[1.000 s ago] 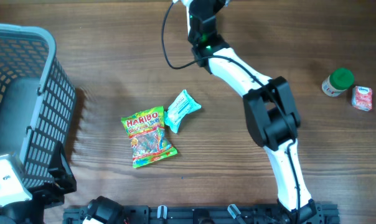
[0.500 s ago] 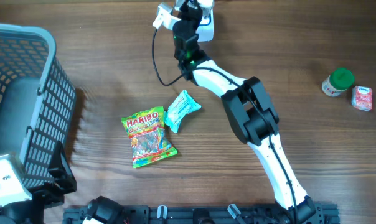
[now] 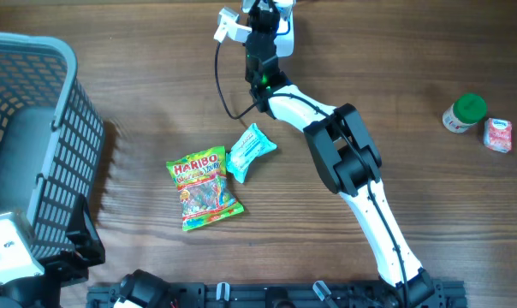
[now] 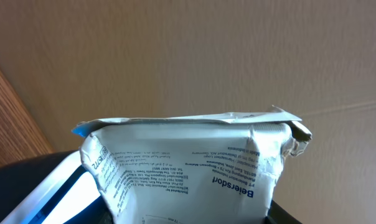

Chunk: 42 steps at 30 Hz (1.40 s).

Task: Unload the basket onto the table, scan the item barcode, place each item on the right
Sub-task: 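Hold the white pack at the scanner, then carry it to the right, then reach the right gripper to the mint-green wipes pack and grasp it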

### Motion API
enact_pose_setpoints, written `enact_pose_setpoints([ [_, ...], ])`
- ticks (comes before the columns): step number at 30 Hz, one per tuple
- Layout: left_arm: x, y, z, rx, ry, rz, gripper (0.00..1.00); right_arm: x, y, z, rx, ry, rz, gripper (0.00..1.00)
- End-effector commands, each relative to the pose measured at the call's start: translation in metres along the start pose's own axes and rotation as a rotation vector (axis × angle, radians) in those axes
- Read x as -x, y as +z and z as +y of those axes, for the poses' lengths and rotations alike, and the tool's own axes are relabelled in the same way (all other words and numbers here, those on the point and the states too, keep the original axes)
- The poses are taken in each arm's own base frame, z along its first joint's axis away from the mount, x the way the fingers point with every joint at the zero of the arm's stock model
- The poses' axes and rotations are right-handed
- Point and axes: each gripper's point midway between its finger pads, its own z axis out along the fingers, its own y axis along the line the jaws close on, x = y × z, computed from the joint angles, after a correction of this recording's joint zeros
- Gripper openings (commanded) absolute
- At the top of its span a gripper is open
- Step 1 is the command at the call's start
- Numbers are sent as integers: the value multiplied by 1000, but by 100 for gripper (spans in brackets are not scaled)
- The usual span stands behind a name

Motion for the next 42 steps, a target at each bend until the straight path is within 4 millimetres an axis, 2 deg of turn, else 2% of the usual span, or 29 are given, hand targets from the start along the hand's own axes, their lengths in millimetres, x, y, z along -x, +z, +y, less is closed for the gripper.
enact_pose_setpoints([
  [1, 1, -1, 1, 7, 8, -5, 100, -7, 2, -52, -63, 76, 95, 41],
  [4, 1, -1, 1, 7, 8, -5, 100, -33, 5, -83, -12, 116, 208, 38],
  [5, 1, -1, 1, 7, 8, -5, 100, -49, 6, -104, -24, 153, 259, 38],
  [7, 1, -1, 1, 7, 8, -5, 100, -89, 9, -131, -42, 224, 369, 40],
  [8, 1, -1, 1, 7, 8, -5, 100, -125, 12, -137, -36, 250, 459, 40],
  [10, 1, -1, 1, 7, 8, -5, 100, -195, 13, -129, -4, 264, 627, 43],
  [13, 1, -1, 1, 7, 8, -5, 100, -293, -1, -96, 98, 339, 840, 46],
  [14, 1, -1, 1, 7, 8, -5, 100, -321, -8, -87, 115, 391, 904, 45],
  [15, 1, -1, 1, 7, 8, -5, 100, -336, -13, -81, 116, 456, 943, 45],
  [17, 1, -1, 1, 7, 8, -5, 100, -340, -18, -68, 147, 566, 959, 45],
  [19, 1, -1, 1, 7, 8, -5, 100, -337, -22, -46, 194, 684, 974, 46],
  [21, 1, -1, 1, 7, 8, -5, 100, -344, -30, -19, 233, 836, 1018, 47],
  [23, 1, -1, 1, 7, 8, -5, 100, -363, -41, 5, 271, 966, 1092, 47],
  [25, 1, -1, 1, 7, 8, -5, 100, -387, -51, 12, 258, 1031, 1166, 47],
  [29, 1, -1, 1, 7, 8, -5, 100, -442, -70, 10, 234, 1131, 1284, 50],
  [30, 1, -1, 1, 7, 8, -5, 100, -452, -74, 10, 243, 1151, 1301, 53],
  [31, 1, -1, 1, 7, 8, -5, 100, -465, -80, 9, 245, 1162, 1330, 62],
  [32, 1, -1, 1, 7, 8, -5, 100, -472, -83, 8, 243, 1164, 1343, 81],
  [33, 1, -1, 1, 7, 8, -5, 100, -476, -86, 3, 243, 1163, 1355, 99],
  [35, 1, -1, 1, 7, 8, -5, 100, -465, -78, -16, 285, 1175, 1309, 100],
  [37, 1, -1, 1, 7, 8, -5, 100, -429, -64, -50, 354, 1220, 1198, 100],
  [38, 1, -1, 1, 7, 8, -5, 100, -402, -58, -69, 402, 1268, 1122, 100],
  [39, 1, -1, 1, 7, 8, -5, 100, -362, -56, -89, 485, 1343, 1023, 100],
  [40, 1, -1, 1, 7, 8, -5, 100, -333, -58, -100, 550, 1399, 964, 100],
  [41, 1, -1, 1, 7, 8, -5, 100, -288, -68, -116, 639, 1500, 910, 100],
  [42, 1, -1, 1, 7, 8, -5, 100, -258, -79, -120, 679, 1645, 941, 99],
])
